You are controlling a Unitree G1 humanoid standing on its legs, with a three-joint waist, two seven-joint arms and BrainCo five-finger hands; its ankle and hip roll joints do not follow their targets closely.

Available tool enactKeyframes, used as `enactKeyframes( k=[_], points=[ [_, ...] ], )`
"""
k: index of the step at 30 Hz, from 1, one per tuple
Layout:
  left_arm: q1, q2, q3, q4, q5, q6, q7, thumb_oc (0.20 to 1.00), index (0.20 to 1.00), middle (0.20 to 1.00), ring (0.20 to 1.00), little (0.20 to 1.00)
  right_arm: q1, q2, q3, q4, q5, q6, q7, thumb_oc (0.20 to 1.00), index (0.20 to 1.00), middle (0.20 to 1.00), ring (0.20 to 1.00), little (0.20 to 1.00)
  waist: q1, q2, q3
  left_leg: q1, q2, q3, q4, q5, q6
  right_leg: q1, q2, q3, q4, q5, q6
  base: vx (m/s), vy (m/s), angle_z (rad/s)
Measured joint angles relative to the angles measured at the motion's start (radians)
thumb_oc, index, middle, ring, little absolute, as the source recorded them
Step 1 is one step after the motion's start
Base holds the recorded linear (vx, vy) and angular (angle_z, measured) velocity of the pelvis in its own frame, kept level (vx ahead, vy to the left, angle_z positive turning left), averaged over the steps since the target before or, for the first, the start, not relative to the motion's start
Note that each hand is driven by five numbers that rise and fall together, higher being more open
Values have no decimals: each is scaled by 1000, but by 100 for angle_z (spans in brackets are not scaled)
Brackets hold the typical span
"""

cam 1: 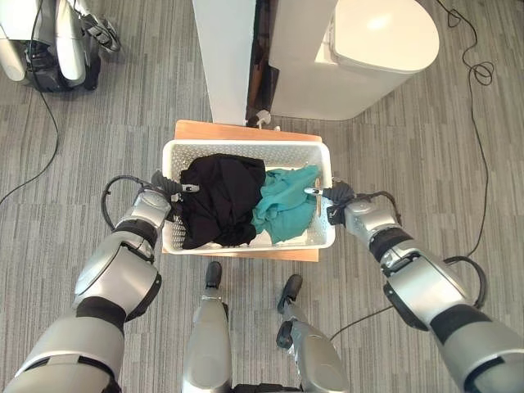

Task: Grab the laundry basket,head to the washer,open it,put in the laundry and shut it.

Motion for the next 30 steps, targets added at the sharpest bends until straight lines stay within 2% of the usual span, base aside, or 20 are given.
enactKeyframes(
  k=[7, 8, 9, 10, 11, 14, 17, 18, 19, 20, 21, 30],
  points=[
    [-6, -1, -3, -5, 1, -1, 1, 1000, 1000, 1000, 1000, 1000, -14, 33, 32, 102, -37, 4, 14, 1000, 1000, 1000, 1000, 1000, 2, -6, 3, -8, 0, -2, 6, 0, 0, -3, -1, -1, 0, -1, -1, 0, 0, 0],
    [-8, -2, -3, -5, 2, -4, 4, 862, 862, 862, 862, 862, -19, 40, 32, 125, -55, 5, 17, 1000, 1000, 1000, 1000, 1000, 3, -6, 3, -13, 0, -2, 9, -1, 0, -7, -1, -1, 0, -2, -3, 0, 0, 0],
    [-14, -4, -5, -8, 5, -13, 7, 614, 614, 614, 614, 614, -28, 43, 35, 152, -74, 10, 23, 1000, 1000, 1000, 1000, 1000, 7, -6, 3, -22, -1, -2, 11, 0, 1, -16, -1, -1, 0, -3, -5, 0, 0, 0],
    [-20, -5, -19, -6, 6, -13, 9, 555, 555, 555, 555, 555, -35, 45, 40, 178, -97, 9, 27, 1000, 1000, 1000, 1000, 1000, 9, -6, 3, -25, -2, -3, 11, 0, 1, -17, -2, -2, 0, -4, -5, 0, 0, 0],
    [-24, -10, -24, -6, 6, -12, 9, 200, 200, 200, 200, 200, -44, 49, 47, 196, -102, 11, 28, 1000, 1000, 1000, 1000, 1000, 10, -6, 3, -26, -2, -4, 12, 0, 1, -17, -2, -3, 0, -4, -5, 9, -14, 3],
    [-30, -19, -31, -7, 6, -14, 13, 200, 200, 200, 200, 200, -51, 51, 47, 222, -138, 18, 29, 1000, 1000, 1000, 1000, 1000, 21, -7, 4, -30, -3, -5, 13, 0, 1, -20, -3, -4, 0, -5, -4, 0, 0, 0],
    [-33, -38, -31, -7, 10, -18, 29, 200, 200, 200, 200, 200, -62, 51, 27, 251, -157, 20, 31, 746, 746, 746, 746, 746, 27, -7, 4, -33, -4, -11, 13, 0, 1, -20, -5, -8, 0, -7, -3, 23, -12, 5],
    [-34, -38, -31, -7, 17, -18, 37, 200, 200, 200, 200, 200, -65, 51, 27, 252, -157, 21, 31, 523, 523, 523, 523, 523, 27, -7, 4, -34, -4, -12, 13, 0, 1, -20, -6, -9, 0, -7, -3, 13, -3, 3],
    [-34, -41, -31, -7, 33, -18, 45, 200, 200, 200, 200, 200, -66, 51, 25, 254, -157, 20, 32, 435, 435, 435, 435, 435, 27, -7, 4, -35, -5, -13, 12, 0, 1, -21, -6, -10, 0, -7, -3, 0, 0, 0],
    [-34, -42, -31, -7, 36, -18, 46, 200, 200, 200, 200, 200, -66, 51, 25, 254, -157, 20, 32, 250, 250, 250, 250, 250, 26, -7, 4, -36, -5, -14, 12, 0, 1, -21, -6, -11, 0, -8, -3, 0, 0, 0],
    [-34, -42, -41, -8, 48, -16, 47, 200, 200, 200, 200, 200, -68, 51, 26, 254, -156, 20, 35, 200, 200, 200, 200, 200, 27, -7, 4, -37, -5, -15, 12, 0, 0, -21, -7, -13, 0, -9, -2, 28, 4, 3],
    [-28, -40, -69, -58, 48, -19, 46, 200, 200, 200, 200, 200, -72, 29, 27, 240, -165, 19, 24, 200, 200, 200, 200, 200, 26, -7, 4, -53, -18, -26, 13, -1, -5, -30, -19, -25, 0, -14, 5, 17, 5, 4]
  ],
)
